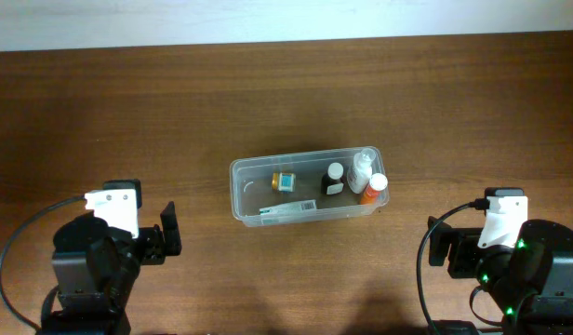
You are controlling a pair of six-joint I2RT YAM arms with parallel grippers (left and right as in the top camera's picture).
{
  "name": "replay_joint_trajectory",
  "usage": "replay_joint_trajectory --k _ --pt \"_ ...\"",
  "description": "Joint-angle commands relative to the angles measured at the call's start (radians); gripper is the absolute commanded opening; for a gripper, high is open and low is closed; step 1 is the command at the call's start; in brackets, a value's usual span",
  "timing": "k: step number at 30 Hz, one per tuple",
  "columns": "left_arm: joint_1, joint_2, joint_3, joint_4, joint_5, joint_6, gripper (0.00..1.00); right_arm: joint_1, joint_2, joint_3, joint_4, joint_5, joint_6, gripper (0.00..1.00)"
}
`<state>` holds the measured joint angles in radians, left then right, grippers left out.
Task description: Pack container
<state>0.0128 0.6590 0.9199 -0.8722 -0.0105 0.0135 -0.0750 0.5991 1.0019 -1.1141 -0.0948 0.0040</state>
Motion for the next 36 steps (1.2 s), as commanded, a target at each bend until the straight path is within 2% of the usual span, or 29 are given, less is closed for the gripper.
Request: replay_joint_trajectory --k 1,10,15,19,26,28,36 --pt "0.002 0.000 -0.006 0.004 0.000 -0.010 0.99 0.003 -0.002 -0.008 0.003 0.013 0.011 0.98" --pt "0.002 0.000 -0.006 0.004 0.000 -0.010 0.99 0.003 -0.003 -0.014 -0.001 0.054 -0.030 0.98" --pt "0.002 0.000 -0.006 0.004 0.000 -0.010 0.99 0.003 -0.057 -0.140 0.084 0.050 -0.061 0.98" --pt "0.002 0.000 -0.006 0.004 0.000 -0.010 0.99 0.003 -0.252 -0.401 0.271 0.008 -0.060 0.98" --pt "0.002 0.000 -0.006 0.004 0.000 -0.010 0.99 0.006 -0.475 -0.642 0.465 -0.107 -0.060 0.98" --pt "0.002 0.000 -0.006 0.004 0.000 -0.010 0.99 0.027 -0.538 -0.727 0.577 -0.105 -0.084 0.98" --pt "0.002 0.000 -0.006 0.004 0.000 -0.010 0.99 0.042 -0.585 -0.967 1.062 -0.026 -0.165 0.98"
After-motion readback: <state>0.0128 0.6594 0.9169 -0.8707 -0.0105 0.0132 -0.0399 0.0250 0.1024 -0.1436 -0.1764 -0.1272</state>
